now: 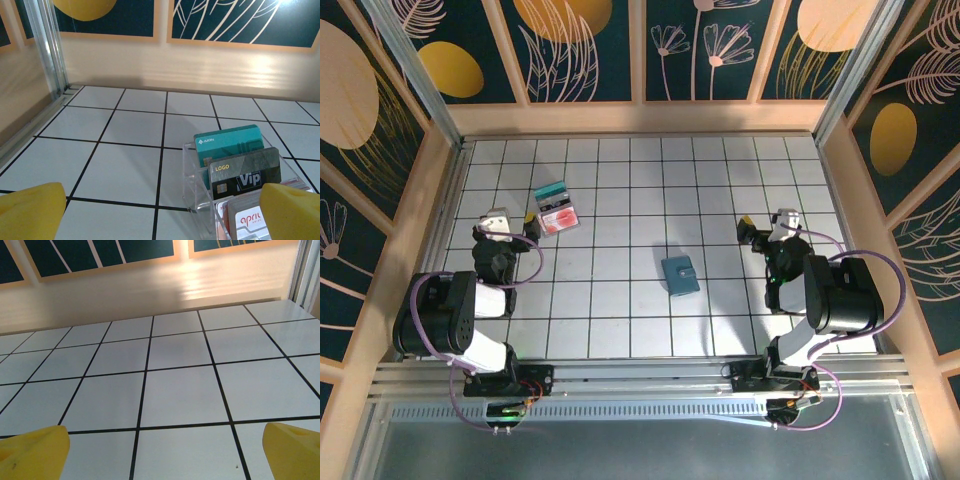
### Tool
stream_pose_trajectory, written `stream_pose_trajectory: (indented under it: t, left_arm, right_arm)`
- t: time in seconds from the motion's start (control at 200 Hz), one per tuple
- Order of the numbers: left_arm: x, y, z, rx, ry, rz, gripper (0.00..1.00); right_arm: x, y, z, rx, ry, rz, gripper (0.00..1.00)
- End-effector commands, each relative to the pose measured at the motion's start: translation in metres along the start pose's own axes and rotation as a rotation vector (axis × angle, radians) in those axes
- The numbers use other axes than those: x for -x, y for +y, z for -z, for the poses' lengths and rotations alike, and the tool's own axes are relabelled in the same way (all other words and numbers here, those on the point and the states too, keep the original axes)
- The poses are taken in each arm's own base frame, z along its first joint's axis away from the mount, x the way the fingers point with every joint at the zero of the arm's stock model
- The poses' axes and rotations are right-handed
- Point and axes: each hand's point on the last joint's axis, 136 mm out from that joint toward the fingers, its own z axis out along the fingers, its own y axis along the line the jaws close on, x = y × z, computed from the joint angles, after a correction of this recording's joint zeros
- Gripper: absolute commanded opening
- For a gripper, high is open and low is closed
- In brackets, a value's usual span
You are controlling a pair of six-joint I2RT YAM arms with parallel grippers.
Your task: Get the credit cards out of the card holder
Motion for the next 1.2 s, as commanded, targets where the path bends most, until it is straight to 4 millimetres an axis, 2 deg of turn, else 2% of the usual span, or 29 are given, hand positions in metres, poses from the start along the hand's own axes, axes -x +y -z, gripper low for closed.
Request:
stream_pose_trajectory:
  t: [0.0,0.345,0.596,0.751,0.981,1.196]
  left_arm:
    - [0.006,0.001,-0.002,0.001,-0.022,0.015,0.99]
    - [0.008,0.003,0.001,0.014,-0.035,0.025,0.99]
    - [0.032,0.007,0.014,0.044,-0.077,0.038,0.99]
    - [0.057,0.012,0.026,0.076,-0.122,0.078,0.99]
    - [0.079,0.011,0.042,0.070,-0.141,0.222,0.99]
    - [0.089,0.008,0.044,0.062,-0.081,0.370,0.99]
  right_arm:
    - [0.014,-0.001,-0.002,-0.014,-0.042,0.003,0.99]
    - [0.015,-0.001,-0.002,-0.015,-0.045,0.003,0.99]
    - [0.015,-0.001,-0.002,-0.013,-0.044,0.002,0.99]
    - [0.015,-0.007,-0.004,-0.052,-0.037,-0.013,0.99]
    - [0.027,-0.013,-0.006,-0.087,-0.031,-0.026,0.99]
    - [0.057,-0.021,0.008,-0.159,-0.079,-0.066,0.99]
